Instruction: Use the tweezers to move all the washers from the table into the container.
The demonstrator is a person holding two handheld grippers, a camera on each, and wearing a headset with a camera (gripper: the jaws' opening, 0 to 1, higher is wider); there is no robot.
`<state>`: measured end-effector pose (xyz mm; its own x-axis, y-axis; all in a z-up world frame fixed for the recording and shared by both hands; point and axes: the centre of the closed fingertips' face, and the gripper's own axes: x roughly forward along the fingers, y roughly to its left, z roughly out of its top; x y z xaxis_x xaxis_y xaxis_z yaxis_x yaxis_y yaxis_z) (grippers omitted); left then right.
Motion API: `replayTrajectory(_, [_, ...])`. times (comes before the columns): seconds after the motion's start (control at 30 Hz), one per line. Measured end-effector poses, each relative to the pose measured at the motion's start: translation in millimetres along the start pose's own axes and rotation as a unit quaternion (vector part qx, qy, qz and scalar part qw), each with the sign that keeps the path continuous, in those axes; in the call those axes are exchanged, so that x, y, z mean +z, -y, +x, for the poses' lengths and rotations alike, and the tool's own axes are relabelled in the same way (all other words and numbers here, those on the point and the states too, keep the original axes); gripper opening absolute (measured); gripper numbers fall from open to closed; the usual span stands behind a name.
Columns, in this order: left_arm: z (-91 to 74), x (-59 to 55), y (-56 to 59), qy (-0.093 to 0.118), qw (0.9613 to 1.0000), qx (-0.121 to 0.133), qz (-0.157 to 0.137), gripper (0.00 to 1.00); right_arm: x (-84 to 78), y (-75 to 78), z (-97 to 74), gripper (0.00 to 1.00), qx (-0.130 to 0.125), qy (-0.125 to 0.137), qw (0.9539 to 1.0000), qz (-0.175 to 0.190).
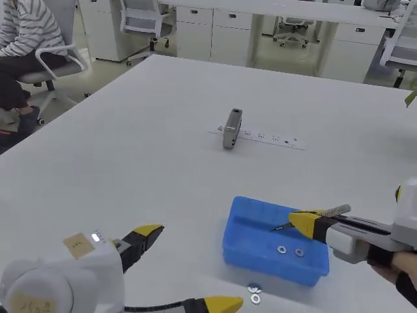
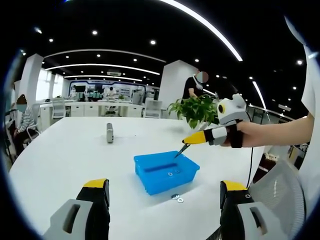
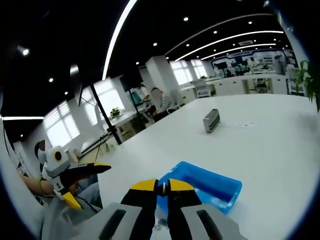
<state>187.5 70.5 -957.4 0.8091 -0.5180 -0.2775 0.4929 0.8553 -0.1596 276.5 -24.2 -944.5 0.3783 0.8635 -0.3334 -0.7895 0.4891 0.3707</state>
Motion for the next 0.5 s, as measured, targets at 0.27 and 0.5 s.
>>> replayTrajectory(0.27, [-0.2, 0.5, -0.3, 0.001, 1.0, 0.001, 0.0, 0.93, -10.8, -14.0, -1.1, 0.03, 0.017, -0.014, 0.9997, 0.01])
replayTrajectory(0.5, [-0.1, 0.5, 0.4, 0.001, 1.0, -0.001, 0.001, 0.93, -34.8, -17.5, 0.4, 0.03, 0.03, -0.051, 0.998, 0.024])
